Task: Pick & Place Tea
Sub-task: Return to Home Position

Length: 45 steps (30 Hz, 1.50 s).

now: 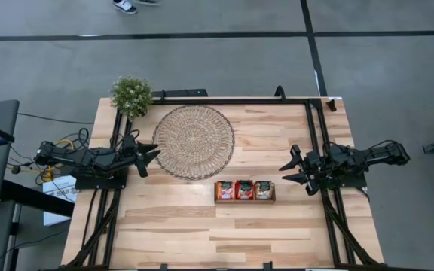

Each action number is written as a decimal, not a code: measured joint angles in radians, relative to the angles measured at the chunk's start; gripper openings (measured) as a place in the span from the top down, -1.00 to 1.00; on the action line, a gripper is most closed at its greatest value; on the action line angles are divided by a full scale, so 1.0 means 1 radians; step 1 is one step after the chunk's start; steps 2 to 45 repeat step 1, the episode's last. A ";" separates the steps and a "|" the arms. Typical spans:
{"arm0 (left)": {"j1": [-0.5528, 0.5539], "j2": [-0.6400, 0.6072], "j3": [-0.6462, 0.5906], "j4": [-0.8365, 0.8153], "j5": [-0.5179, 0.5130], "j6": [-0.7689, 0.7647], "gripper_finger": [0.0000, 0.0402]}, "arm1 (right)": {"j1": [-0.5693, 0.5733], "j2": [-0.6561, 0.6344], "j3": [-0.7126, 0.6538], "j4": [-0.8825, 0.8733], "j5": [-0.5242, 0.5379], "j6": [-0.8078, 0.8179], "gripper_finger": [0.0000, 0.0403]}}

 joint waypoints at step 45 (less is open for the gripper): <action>0.000 0.000 0.000 0.000 0.000 0.000 0.26 | 0.000 0.000 0.000 0.000 0.000 0.000 0.33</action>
